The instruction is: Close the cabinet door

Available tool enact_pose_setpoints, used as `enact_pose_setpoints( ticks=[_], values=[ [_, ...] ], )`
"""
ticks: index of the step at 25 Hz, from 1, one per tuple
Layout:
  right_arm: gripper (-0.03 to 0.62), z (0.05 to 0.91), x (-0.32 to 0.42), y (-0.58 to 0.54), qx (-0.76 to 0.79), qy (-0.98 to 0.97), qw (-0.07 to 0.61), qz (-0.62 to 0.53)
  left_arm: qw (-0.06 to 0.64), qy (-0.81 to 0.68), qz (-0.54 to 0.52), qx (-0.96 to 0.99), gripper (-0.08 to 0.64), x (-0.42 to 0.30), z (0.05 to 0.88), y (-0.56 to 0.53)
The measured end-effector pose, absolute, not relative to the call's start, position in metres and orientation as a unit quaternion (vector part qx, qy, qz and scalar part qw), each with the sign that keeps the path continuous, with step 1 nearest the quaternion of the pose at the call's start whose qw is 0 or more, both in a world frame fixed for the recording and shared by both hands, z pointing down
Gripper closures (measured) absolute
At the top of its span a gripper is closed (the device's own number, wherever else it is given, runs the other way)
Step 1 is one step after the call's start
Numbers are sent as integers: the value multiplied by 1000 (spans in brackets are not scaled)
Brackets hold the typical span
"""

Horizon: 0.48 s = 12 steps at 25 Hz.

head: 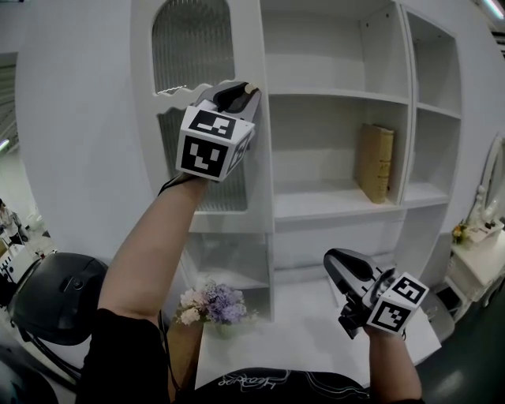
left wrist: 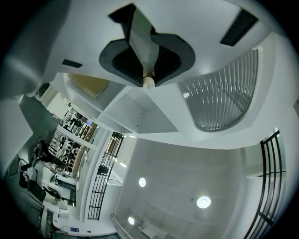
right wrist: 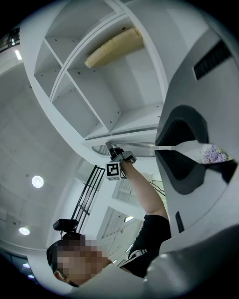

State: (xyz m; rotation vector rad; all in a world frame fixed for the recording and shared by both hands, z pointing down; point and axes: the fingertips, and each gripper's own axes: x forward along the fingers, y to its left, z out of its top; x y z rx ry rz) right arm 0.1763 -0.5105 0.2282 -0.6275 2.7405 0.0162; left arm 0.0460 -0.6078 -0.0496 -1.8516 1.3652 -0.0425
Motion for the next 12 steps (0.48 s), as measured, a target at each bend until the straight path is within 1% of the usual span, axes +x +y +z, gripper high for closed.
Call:
enact_pose_setpoints(
  ticks=[12],
  values=[
    [535, 248, 187, -530, -210, 964, 165, -21, 404, 570, -48, -714, 472, 43, -49, -643]
  ],
)
